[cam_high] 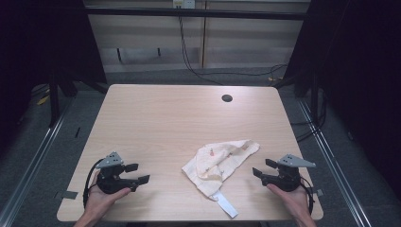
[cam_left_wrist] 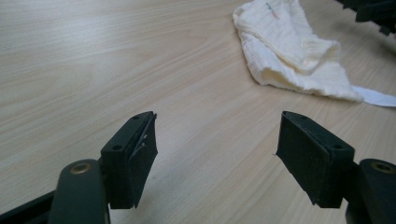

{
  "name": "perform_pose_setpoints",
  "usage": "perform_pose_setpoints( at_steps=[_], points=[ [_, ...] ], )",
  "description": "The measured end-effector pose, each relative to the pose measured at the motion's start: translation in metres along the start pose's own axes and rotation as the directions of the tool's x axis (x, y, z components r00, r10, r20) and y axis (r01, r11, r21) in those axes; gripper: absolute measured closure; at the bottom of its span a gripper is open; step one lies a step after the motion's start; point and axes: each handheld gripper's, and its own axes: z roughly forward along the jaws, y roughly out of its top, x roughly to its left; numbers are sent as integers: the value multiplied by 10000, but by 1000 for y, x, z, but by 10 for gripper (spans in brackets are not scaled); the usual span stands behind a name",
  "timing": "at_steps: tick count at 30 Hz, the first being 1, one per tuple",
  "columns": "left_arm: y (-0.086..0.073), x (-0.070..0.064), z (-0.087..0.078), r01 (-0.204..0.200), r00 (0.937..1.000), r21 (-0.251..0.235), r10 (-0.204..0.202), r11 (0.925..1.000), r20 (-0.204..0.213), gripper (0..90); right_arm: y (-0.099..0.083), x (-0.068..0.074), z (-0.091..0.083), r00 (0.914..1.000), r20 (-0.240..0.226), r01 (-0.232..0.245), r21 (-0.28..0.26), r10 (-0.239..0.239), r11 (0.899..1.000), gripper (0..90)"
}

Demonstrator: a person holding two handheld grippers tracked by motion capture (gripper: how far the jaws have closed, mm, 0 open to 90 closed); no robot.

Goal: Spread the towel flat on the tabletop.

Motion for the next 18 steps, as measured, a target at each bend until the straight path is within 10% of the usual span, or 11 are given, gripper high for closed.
perform_pose_setpoints(
  at_steps=[18],
  points=[
    [1, 3, -1, -192, 9998, 125, 192, 9997, -39, 316, 12, 9, -6, 9894, -1449, -75, 167, 99, 9998, 372]
  ],
)
